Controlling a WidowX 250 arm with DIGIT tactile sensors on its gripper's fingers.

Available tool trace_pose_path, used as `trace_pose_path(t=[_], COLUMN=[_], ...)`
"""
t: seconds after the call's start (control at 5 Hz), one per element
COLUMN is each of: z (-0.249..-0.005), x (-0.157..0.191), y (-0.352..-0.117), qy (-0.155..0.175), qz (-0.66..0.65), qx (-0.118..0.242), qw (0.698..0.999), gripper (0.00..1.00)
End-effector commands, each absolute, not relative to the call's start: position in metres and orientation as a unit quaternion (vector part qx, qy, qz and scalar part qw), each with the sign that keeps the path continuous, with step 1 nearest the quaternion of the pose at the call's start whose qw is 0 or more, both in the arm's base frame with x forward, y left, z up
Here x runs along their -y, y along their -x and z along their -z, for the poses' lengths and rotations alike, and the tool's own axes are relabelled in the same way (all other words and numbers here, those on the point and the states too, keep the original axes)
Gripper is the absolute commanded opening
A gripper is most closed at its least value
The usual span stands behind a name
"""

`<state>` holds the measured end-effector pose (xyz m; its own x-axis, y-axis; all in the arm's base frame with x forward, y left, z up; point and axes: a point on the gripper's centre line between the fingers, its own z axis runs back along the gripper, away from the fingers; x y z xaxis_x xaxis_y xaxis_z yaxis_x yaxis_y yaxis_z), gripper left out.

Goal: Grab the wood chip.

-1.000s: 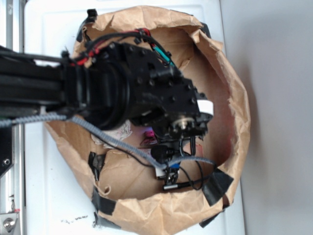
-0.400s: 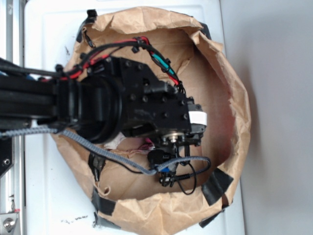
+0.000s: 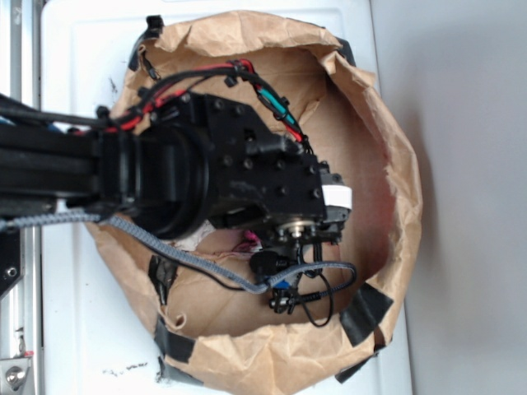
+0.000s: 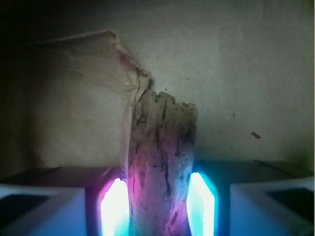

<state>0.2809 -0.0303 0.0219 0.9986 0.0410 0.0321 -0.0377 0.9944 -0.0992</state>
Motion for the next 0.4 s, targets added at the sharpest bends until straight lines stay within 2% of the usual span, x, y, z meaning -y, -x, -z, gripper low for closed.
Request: trace_pose_path(t=[0.0, 0.2], z=[-0.099, -0.128], x=[0.027, 0.029], y=[-0.290, -0.292], qy=[0.099, 0.115], qz=[-0.054, -0.072], qx=[0.093, 0.100], qw=[0.989, 0.986], gripper=[0.00, 0.00])
